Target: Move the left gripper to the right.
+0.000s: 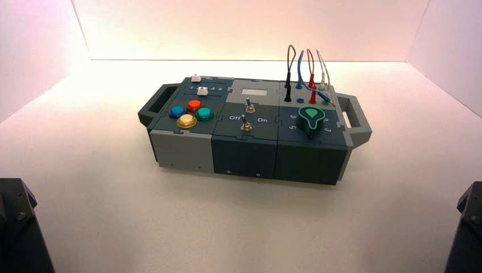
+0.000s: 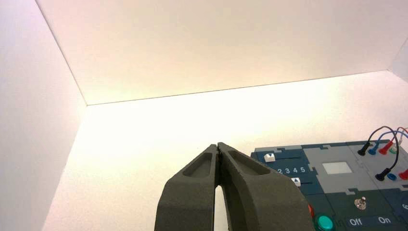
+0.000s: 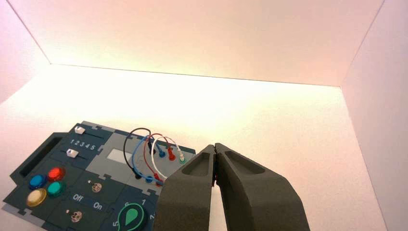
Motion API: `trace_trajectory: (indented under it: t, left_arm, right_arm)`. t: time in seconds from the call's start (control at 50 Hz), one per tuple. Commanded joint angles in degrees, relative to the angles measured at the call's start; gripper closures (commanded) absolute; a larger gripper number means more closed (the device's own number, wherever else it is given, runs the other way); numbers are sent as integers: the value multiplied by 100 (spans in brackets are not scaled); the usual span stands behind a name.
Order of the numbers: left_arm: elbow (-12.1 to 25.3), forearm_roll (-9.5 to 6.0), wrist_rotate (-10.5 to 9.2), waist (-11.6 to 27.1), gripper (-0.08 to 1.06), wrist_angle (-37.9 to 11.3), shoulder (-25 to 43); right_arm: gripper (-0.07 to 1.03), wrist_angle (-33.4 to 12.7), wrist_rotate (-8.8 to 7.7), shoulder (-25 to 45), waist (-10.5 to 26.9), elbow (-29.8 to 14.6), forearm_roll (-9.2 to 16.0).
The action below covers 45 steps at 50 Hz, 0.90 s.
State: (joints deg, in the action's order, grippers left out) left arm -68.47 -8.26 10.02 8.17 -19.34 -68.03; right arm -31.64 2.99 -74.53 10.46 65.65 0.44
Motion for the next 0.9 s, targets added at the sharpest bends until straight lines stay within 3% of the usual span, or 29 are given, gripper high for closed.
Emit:
trace_trajectory:
  t: [0.02,0.38,0.56,0.68,0.9]
  left_arm:
    - [202,0,9,-18,101,26,26]
    - [185,0,9,-18,101,70,-62]
    - [352,-26,9,97,101,193,404]
    - [668,-62,9,448,101,290,1028]
    - [1626,-62,-9,1635,101,624,2487]
  right_arm:
    - [99,62,18,88,-9,-185,9]
    - [99,62,18,88,-9,-193,9]
    - [99,62,18,97,-9,-193,18]
    - [99,62,18,114,-9,-193,18]
    - [99,88,18,141,-9,-193,18]
